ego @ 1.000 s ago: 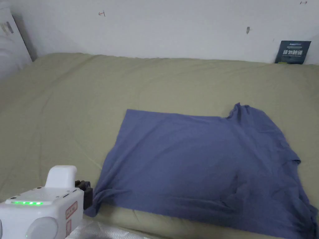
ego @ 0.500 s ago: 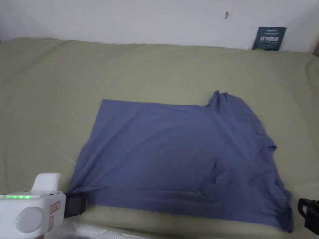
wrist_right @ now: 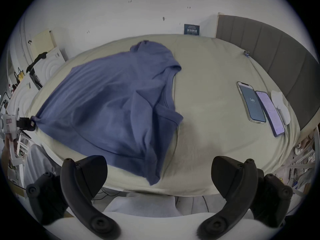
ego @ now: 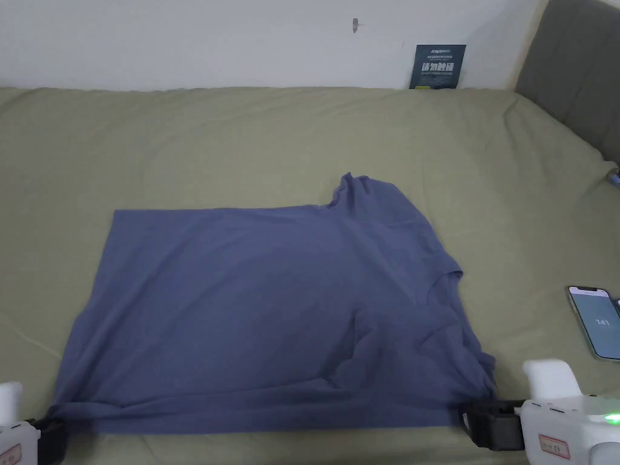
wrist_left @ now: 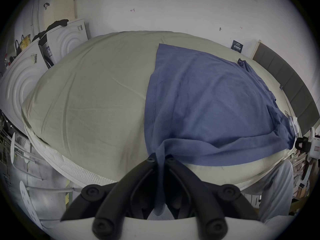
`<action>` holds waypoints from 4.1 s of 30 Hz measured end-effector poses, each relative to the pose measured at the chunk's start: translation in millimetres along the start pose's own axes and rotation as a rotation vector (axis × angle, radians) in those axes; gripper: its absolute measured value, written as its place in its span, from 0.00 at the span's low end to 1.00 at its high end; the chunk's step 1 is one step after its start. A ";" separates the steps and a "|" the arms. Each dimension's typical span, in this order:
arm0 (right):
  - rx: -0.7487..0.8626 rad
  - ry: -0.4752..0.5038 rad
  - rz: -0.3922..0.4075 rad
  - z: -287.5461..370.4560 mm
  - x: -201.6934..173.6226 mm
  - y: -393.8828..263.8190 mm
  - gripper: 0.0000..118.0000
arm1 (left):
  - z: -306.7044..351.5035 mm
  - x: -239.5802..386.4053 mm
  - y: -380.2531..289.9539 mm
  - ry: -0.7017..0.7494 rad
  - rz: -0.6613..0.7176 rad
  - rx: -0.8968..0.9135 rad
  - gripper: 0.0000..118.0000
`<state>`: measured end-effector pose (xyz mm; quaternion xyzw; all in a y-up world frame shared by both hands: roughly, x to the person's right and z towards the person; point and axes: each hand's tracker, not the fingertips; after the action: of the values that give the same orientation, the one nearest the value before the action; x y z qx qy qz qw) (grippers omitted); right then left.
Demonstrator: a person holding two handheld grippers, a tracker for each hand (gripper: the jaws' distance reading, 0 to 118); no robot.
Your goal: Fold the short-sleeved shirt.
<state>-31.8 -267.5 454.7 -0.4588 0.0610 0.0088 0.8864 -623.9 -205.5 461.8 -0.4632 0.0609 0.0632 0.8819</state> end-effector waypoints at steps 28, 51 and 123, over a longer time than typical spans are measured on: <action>0.172 0.099 -0.018 57.8 -20.5 156.6 0.06 | 0.8 1.2 118.2 -0.048 0.017 0.099 0.00; 0.033 0.056 -0.183 -68.2 9.0 206.2 1.00 | -82.6 15.0 170.6 0.027 0.025 0.039 0.98; -0.061 0.089 -0.204 45.5 -12.2 66.9 0.09 | -8.8 -31.0 46.3 0.025 0.031 -0.153 0.01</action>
<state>-44.1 -191.2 427.8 -0.4893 0.0528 -0.0999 0.8648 -662.6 -188.4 424.5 -0.5291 0.0739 0.0754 0.8420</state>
